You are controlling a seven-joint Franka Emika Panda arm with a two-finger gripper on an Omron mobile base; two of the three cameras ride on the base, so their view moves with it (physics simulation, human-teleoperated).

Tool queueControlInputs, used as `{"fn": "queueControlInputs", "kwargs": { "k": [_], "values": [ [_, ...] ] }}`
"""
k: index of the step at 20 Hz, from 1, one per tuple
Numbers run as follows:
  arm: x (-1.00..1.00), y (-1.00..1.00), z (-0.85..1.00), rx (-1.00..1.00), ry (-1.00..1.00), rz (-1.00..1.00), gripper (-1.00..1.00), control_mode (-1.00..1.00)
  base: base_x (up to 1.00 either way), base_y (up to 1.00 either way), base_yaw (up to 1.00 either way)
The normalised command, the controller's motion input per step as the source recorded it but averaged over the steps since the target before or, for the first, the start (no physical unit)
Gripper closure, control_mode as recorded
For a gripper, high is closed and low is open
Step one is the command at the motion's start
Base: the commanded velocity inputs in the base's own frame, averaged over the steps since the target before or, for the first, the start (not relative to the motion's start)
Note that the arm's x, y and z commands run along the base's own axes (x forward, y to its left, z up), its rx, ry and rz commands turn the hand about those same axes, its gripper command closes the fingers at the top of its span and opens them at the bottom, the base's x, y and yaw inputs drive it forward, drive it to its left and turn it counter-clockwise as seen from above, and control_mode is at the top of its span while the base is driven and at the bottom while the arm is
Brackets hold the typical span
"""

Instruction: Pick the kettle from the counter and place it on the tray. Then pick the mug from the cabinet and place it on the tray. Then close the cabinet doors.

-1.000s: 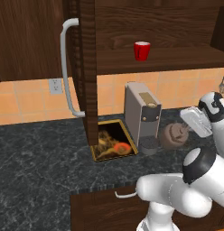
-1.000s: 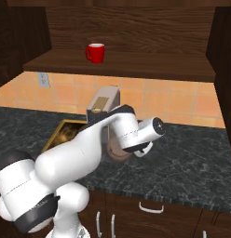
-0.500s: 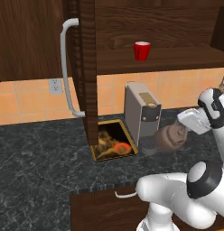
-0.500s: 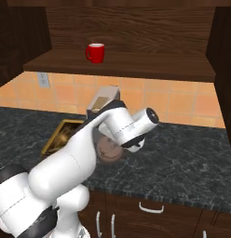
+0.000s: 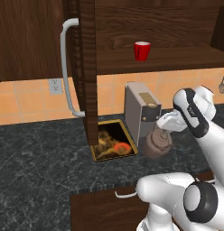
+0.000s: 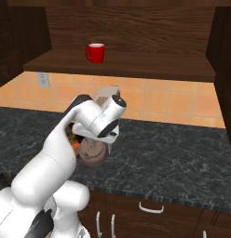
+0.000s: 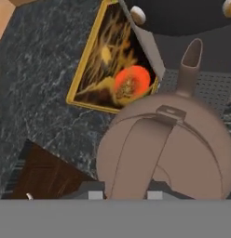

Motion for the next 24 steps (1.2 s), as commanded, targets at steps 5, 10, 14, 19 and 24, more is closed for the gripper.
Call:
{"fn": "queueControlInputs", "kwargs": {
  "k": [5,10,14,19,24],
  "values": [
    [0.00,1.00,0.00,-0.17,0.00,0.16,1.00,-1.00,0.00,0.00,0.00],
    [0.37,1.00,0.00,-0.12,0.00,0.11,1.00,-1.00,0.00,0.00,0.00],
    [0.72,0.98,0.00,-0.08,0.03,-0.08,1.00,-1.00,0.00,0.00,0.00],
    [0.74,0.86,0.00,-0.09,0.01,-0.25,1.00,-1.00,0.00,0.00,0.00],
    [0.87,0.27,0.00,-0.02,0.00,-0.23,1.00,-1.00,0.00,0.00,0.00]
  ]
}}
